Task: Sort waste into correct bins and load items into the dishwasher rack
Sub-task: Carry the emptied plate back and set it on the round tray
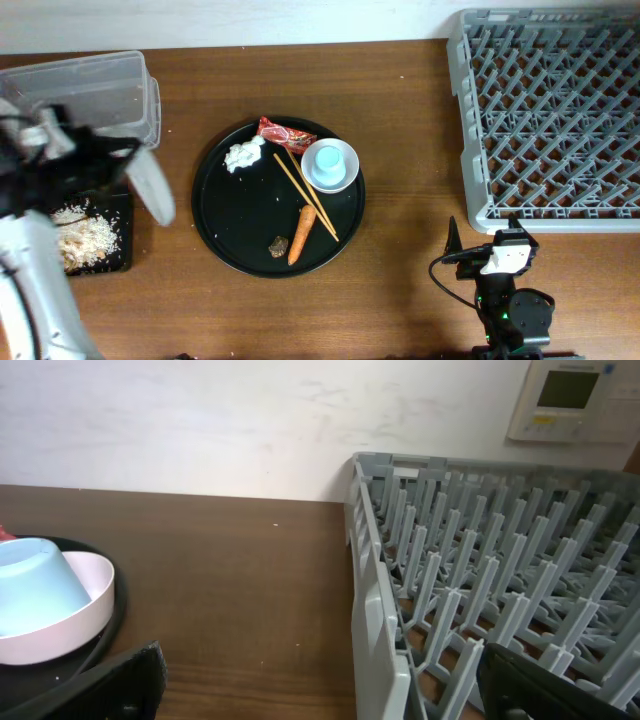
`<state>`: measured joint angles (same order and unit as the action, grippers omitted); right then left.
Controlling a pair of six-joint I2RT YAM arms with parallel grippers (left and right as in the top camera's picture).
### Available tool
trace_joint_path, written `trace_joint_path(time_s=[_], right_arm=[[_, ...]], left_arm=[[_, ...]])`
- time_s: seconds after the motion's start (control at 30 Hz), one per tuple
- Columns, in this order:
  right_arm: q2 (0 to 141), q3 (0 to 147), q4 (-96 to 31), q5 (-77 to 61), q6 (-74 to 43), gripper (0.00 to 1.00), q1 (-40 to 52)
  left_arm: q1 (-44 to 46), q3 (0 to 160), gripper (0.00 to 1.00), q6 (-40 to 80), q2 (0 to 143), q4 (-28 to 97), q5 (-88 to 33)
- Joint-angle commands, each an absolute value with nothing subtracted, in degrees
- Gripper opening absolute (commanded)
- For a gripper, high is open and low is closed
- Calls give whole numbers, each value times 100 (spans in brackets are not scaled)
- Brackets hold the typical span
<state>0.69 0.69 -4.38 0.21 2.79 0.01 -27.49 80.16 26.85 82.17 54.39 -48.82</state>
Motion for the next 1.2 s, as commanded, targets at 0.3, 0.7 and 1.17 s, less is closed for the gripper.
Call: trace_joint_path(time_s=[0.3,0.7,1.17], right_arm=[[32,32,-469,71,235,98,36],[32,32,-469,71,235,98,36],[32,32,-469,71,235,98,36]], left_arm=[[1341,8049,0,2311,8608,5607,-191],[2637,8049,0,2523,10398,5452,436],[2637,8049,22,2523,10978,5389,589]])
